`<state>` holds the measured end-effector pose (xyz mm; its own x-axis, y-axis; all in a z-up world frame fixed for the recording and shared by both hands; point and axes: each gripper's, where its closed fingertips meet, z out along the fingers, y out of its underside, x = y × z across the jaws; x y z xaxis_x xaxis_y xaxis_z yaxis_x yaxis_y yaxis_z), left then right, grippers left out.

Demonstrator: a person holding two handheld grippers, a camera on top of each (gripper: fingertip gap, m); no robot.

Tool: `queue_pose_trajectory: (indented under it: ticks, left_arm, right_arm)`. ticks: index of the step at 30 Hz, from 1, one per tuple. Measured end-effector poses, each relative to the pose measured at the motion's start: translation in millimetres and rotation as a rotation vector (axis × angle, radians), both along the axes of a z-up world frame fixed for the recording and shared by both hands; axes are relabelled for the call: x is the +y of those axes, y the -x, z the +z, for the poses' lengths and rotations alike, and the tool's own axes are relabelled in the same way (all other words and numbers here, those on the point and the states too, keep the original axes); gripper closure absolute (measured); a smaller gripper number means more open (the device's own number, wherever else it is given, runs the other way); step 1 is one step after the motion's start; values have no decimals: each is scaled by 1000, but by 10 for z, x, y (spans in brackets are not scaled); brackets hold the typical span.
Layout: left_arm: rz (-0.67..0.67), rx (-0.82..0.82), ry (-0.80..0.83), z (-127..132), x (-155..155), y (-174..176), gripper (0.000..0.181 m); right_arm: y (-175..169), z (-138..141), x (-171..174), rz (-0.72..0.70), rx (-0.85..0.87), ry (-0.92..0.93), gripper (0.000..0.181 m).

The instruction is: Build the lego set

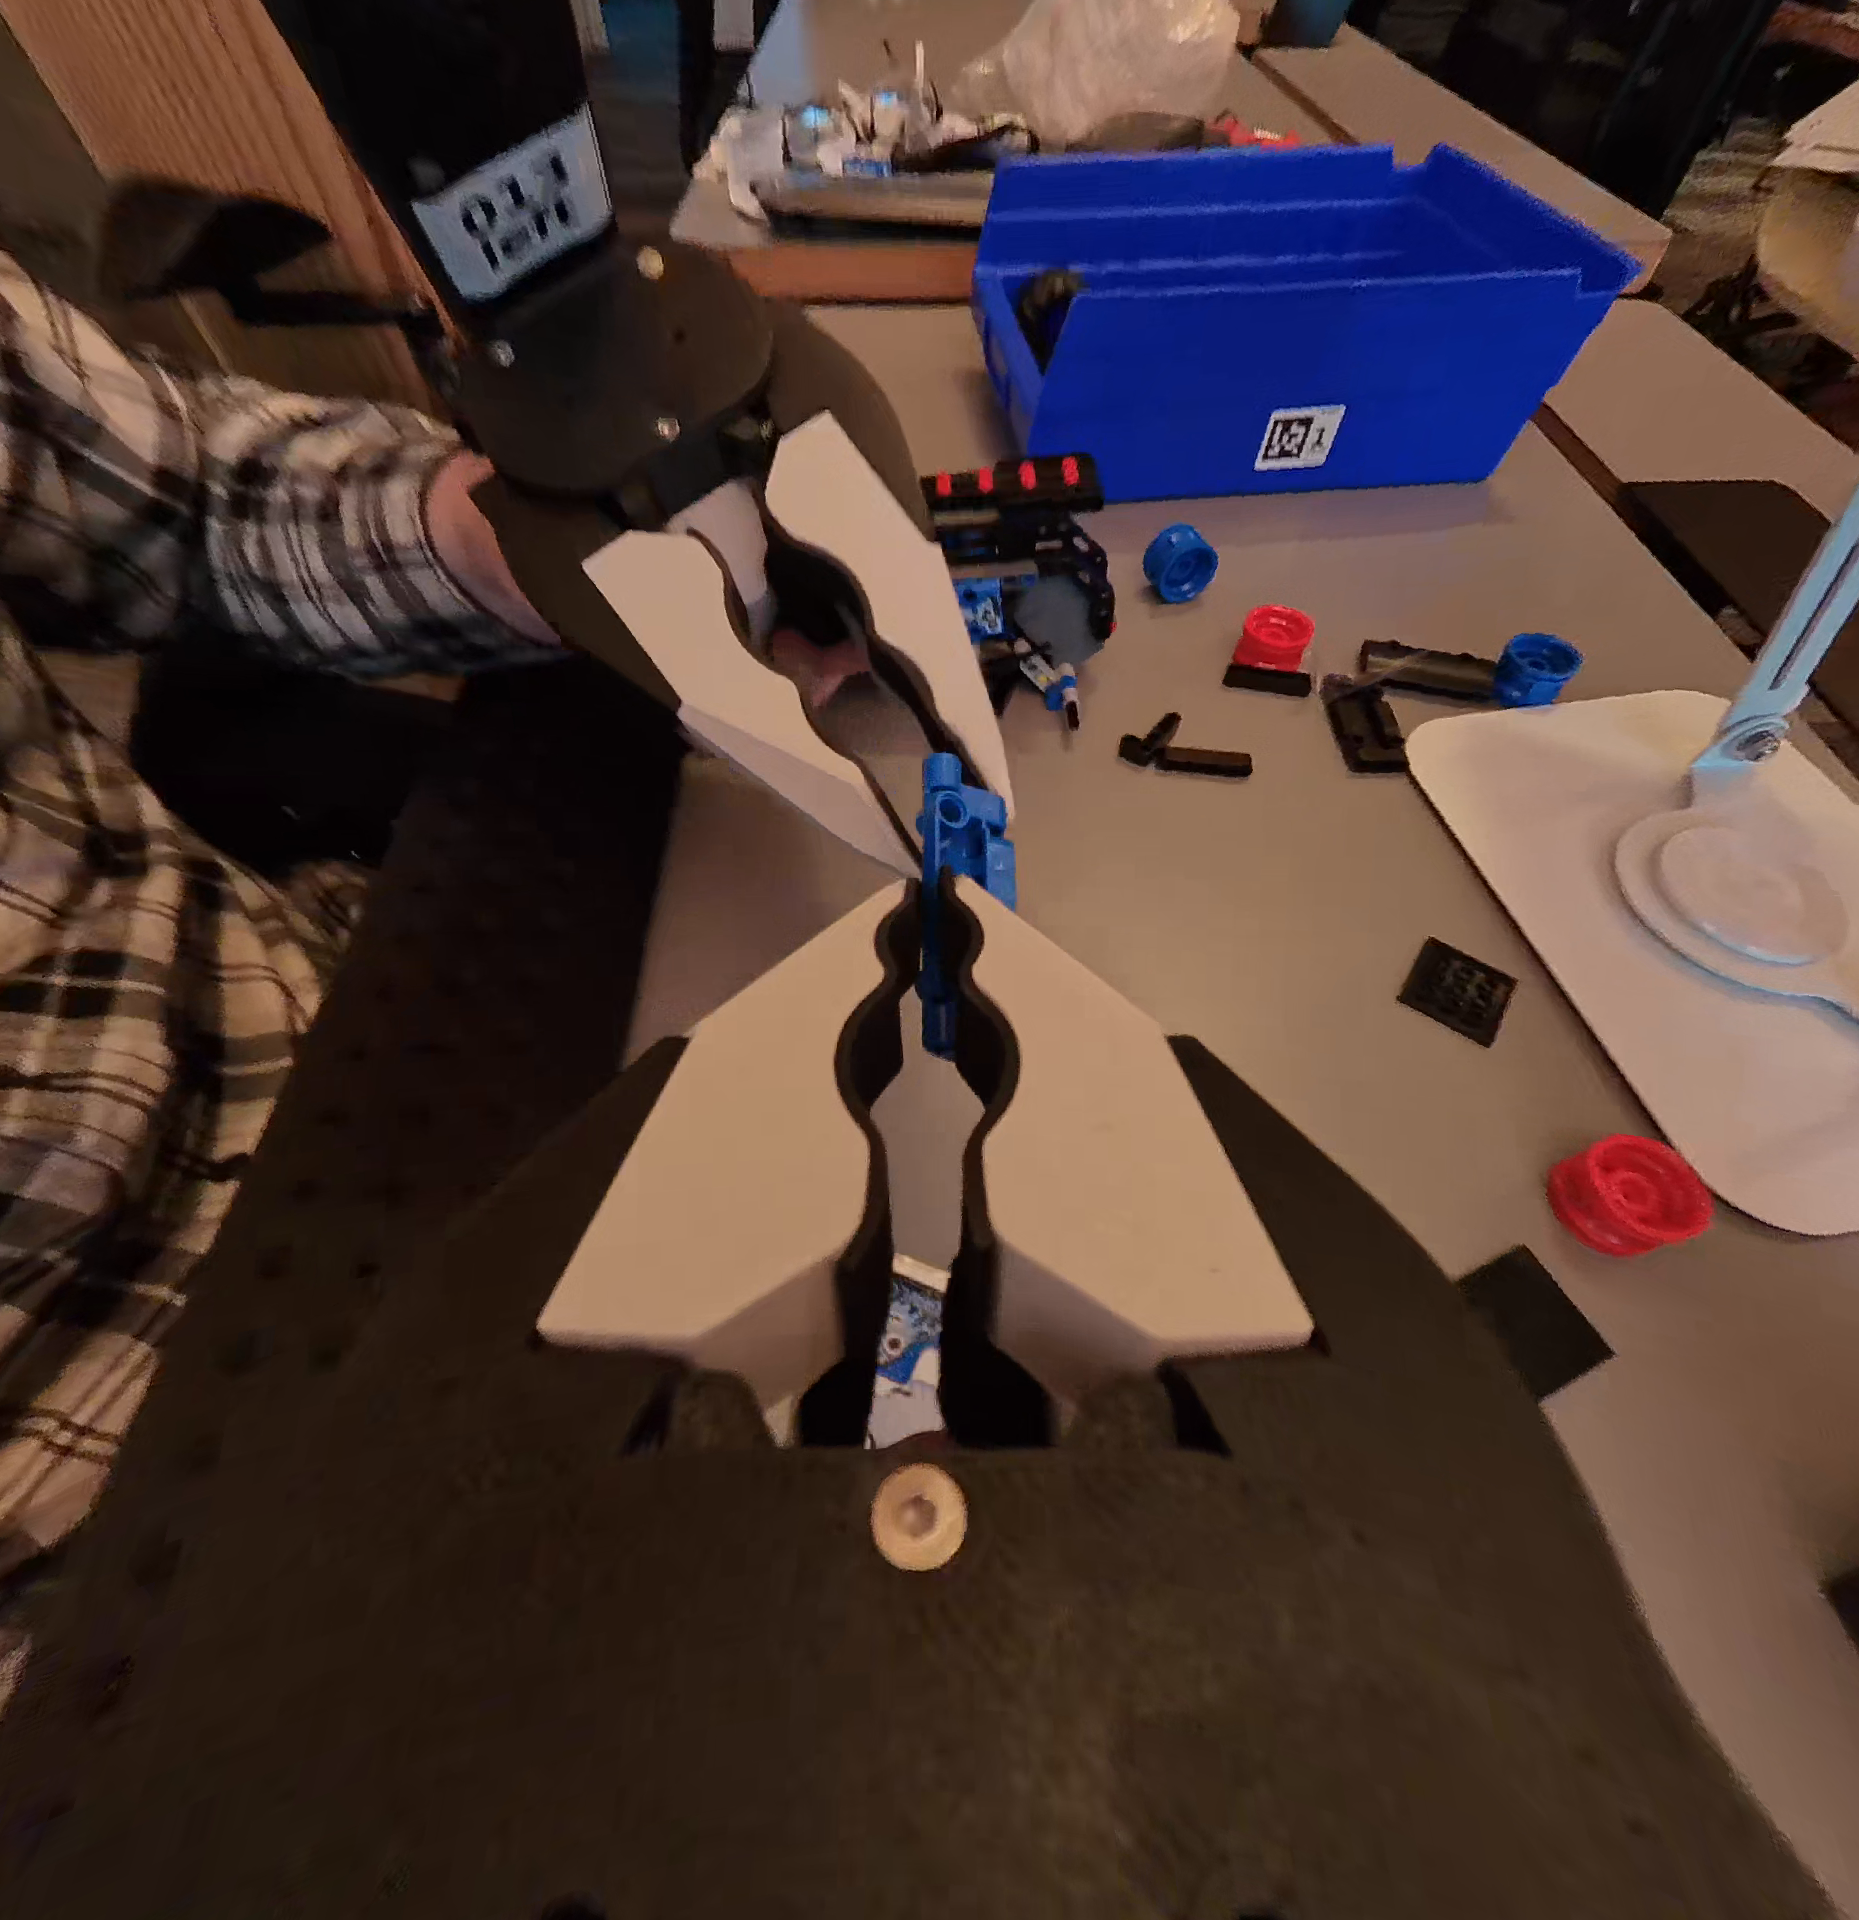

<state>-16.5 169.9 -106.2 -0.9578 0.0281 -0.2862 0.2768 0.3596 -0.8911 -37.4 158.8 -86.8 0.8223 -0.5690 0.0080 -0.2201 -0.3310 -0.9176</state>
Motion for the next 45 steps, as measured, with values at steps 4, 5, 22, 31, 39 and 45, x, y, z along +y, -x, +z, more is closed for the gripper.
queue_pose_trajectory:
  ticks: [4,5,22,31,39,45]
  left_arm:
    - [15,-105,-121,-224,6,-16,162]
    - [14,-120,-149,-288,6,-11,162]
    - [-29,-282,-430,-928,112,-43,172]
    - [-61,-309,-457,-992,106,13,174]
    - [-52,-324,-471,-1007,47,-9,173]
    - [-34,-332,-478,-1003,24,-66,172]
  right_arm:
    - [-35,-323,-11,-36,-5,193,181]
    - [-31,-424,6,-31,0,242,181]
    - [18,-1114,116,24,170,421,162]
    - [262,-488,-1111,-288,182,312,161]
    - [862,-735,-2115,-525,305,441,163]
    - [1155,-1081,-2321,-537,393,500,162]
